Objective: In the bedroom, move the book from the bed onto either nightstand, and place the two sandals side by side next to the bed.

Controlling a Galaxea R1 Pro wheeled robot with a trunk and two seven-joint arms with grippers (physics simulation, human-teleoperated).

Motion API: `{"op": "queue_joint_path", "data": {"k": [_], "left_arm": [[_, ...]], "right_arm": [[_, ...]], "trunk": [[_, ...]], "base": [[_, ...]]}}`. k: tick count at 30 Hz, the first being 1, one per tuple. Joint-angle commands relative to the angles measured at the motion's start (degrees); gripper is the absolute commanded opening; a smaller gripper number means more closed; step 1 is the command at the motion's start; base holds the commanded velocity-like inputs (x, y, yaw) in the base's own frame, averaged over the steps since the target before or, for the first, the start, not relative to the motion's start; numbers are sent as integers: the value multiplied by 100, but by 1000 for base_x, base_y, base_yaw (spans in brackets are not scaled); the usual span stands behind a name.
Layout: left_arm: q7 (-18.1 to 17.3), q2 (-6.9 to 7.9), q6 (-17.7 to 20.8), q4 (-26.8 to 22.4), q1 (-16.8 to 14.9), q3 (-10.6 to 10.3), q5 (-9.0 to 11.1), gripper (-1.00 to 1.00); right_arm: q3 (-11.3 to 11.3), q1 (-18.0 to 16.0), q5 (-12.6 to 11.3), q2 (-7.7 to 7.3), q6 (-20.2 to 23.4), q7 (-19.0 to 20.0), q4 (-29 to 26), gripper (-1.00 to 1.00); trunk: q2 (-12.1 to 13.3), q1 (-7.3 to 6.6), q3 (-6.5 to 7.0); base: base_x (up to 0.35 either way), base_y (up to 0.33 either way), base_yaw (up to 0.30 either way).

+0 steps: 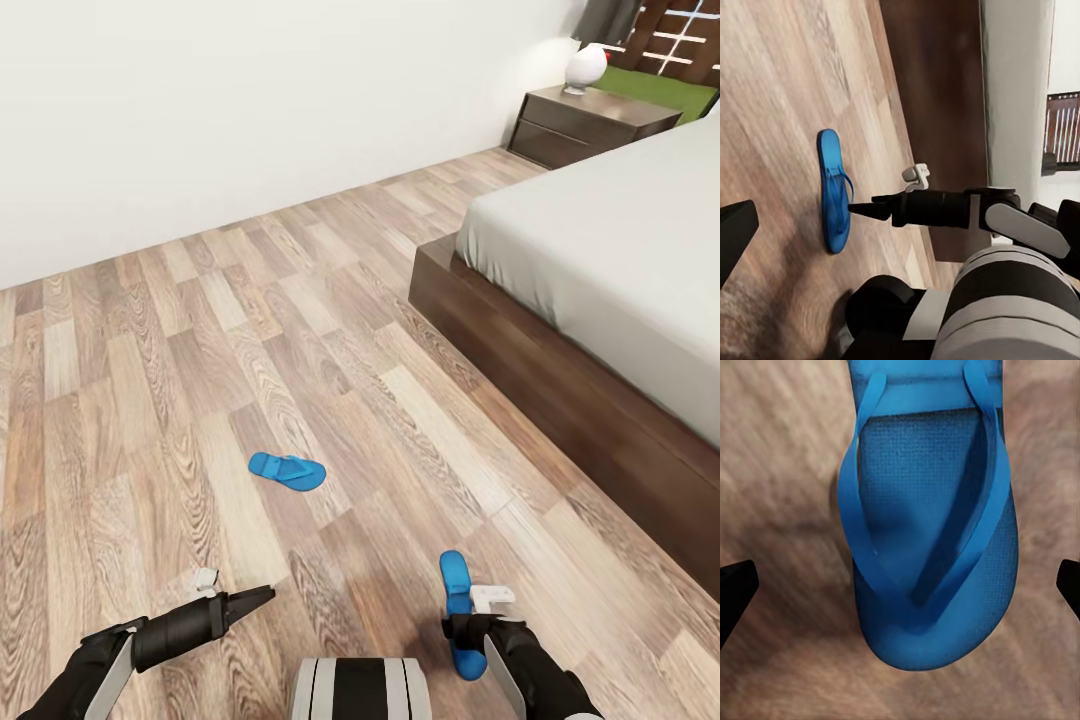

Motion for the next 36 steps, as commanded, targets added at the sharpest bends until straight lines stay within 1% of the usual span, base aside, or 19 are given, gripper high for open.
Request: {"op": "queue_joint_path", "data": {"k": [1,16,25,27,29,30,33,36], "left_arm": [[-13,2,60,0,-1,0,16,100],[-7,-1,60,0,-1,0,16,100],[-10,0,60,0,-1,0,16,100],[-11,0,60,0,-1,0,17,100],[-8,-1,60,0,-1,0,16,100],[-10,-1,60,0,-1,0,16,100],[-6,-1,60,0,-1,0,17,100],[-3,-1,60,6,-1,0,16,100]], "right_arm": [[-7,0,-2,2,32,-7,-10,100],[-7,0,-2,2,32,-7,-10,100],[2,0,16,2,-10,-7,-18,100],[-2,0,22,1,-137,-7,-18,100],[-3,0,33,-1,-362,-7,-15,100],[-3,0,48,-4,-638,-7,-13,100],[2,0,50,-1,-1078,-7,-6,100],[2,0,23,-5,-1277,-7,-3,100]], "trunk": [[-3,2,-26],[-23,40,-358],[-23,40,-358],[-23,40,-358],[-23,40,-358],[-23,40,-358],[-23,40,-358],[-23,40,-358]], "base": [[1,0,0],[0,0,0],[0,0,0],[0,0,0],[0,0,0],[0,0,0],[0,0,0],[0,0,0]]}}
